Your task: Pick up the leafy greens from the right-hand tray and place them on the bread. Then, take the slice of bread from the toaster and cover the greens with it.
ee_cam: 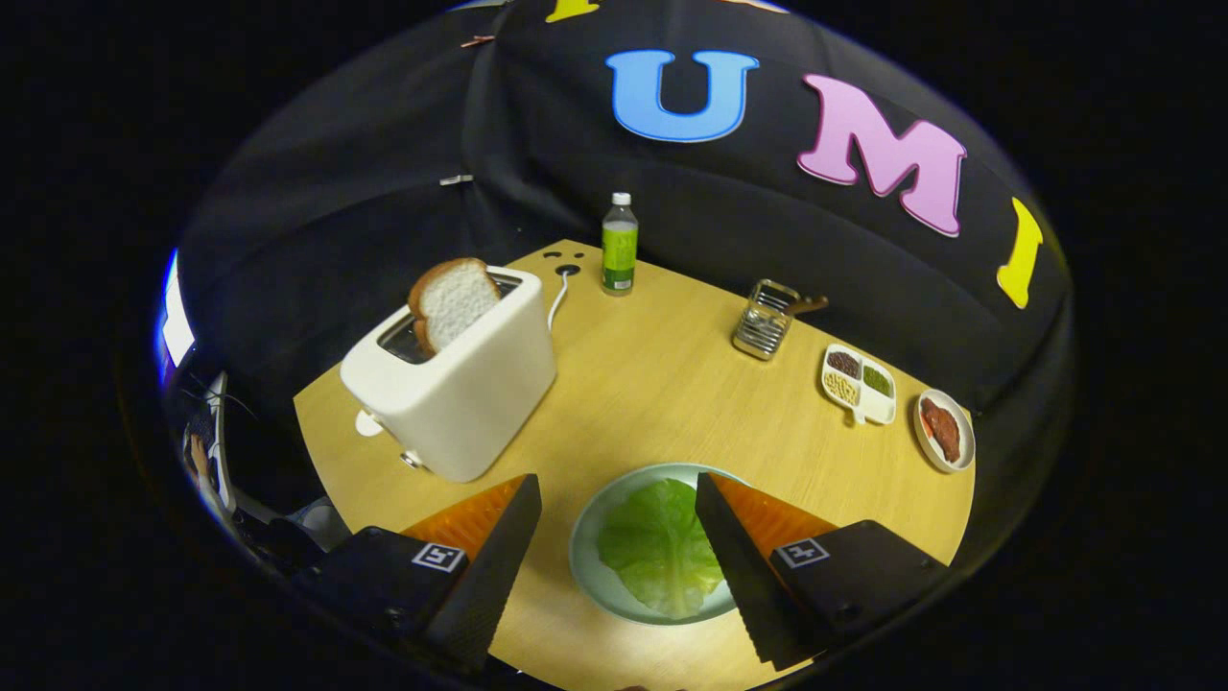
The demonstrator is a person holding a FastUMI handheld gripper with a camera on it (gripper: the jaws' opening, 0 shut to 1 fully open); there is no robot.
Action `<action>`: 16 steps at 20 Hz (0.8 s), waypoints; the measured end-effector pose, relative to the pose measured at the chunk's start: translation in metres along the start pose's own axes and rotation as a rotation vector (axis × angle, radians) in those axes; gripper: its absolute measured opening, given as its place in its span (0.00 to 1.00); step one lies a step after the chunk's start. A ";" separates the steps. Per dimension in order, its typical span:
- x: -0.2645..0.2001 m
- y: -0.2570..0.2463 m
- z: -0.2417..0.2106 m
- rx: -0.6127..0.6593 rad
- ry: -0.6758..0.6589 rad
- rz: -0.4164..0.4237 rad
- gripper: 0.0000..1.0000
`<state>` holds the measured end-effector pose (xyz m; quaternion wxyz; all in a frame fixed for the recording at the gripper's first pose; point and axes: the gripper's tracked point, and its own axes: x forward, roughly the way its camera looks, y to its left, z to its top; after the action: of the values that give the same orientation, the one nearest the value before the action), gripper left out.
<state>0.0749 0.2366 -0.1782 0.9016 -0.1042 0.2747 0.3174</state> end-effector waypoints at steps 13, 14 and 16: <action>0.042 0.126 0.103 -0.138 -0.133 0.149 0.99; 0.049 0.130 0.107 -0.142 -0.135 0.146 0.99; 0.064 0.137 0.114 -0.148 -0.134 0.133 0.99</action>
<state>0.0795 0.4174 -0.1217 0.8847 -0.1305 0.1958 0.4023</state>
